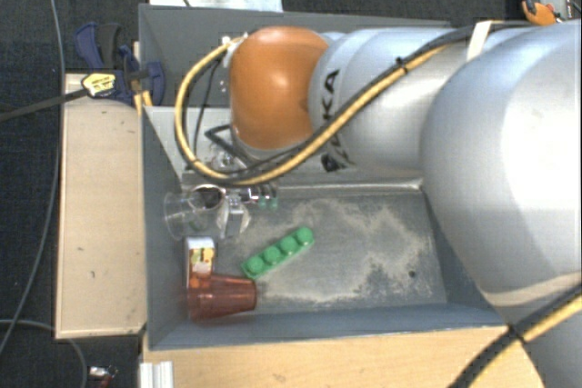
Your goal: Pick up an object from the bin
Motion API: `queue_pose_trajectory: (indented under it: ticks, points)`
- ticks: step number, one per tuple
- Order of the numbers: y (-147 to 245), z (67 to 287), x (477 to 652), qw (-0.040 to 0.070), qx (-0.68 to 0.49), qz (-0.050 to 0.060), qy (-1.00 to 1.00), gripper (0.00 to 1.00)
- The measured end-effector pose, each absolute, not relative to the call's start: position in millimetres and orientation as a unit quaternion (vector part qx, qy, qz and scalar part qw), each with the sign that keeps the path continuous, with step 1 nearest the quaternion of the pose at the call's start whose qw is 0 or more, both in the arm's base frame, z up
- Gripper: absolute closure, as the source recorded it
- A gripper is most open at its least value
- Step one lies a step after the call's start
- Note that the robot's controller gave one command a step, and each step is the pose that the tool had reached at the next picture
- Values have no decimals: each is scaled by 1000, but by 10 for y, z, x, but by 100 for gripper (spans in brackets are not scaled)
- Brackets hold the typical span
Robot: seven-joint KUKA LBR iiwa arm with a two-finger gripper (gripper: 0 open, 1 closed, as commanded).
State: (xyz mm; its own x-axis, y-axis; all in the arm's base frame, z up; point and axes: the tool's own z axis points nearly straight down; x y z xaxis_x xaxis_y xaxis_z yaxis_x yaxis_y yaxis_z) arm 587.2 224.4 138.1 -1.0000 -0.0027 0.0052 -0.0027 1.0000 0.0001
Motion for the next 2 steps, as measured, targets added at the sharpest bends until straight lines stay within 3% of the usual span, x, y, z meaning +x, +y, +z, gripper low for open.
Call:
queue_pose_trajectory:
  ticks: [1,2]
  points:
    - [2236,1423,5896,-1,-2,-1,-1000,0]
    - [2473,721,5861,-5,-81,-3,-997,0]
